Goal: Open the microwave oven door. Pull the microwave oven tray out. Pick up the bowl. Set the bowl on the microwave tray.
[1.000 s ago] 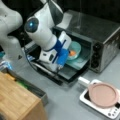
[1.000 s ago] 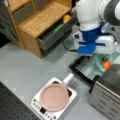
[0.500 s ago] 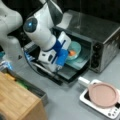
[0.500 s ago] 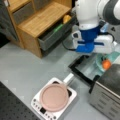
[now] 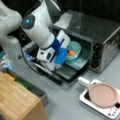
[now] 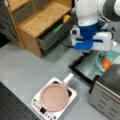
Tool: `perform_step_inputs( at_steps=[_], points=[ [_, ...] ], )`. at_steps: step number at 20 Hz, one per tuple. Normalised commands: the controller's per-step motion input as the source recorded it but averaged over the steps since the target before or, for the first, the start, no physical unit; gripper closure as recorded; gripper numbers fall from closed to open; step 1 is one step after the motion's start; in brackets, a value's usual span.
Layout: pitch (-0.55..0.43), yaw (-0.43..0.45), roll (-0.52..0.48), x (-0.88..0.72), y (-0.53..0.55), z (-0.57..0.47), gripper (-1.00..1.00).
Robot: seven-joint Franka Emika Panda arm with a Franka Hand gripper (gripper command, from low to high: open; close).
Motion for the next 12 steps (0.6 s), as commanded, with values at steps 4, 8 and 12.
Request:
perform_step_inputs(
  at_steps=[4,8,12],
  points=[
    [0.112,0.065,-0.103,0.05,-0.03,0.28,-1.0],
    [0.109,0.081,-0.087,0.18,-0.13,0.14,-1.0],
    [0.107,0.091,-0.09,0.36,-0.3,0.09,-1.0]
  ],
)
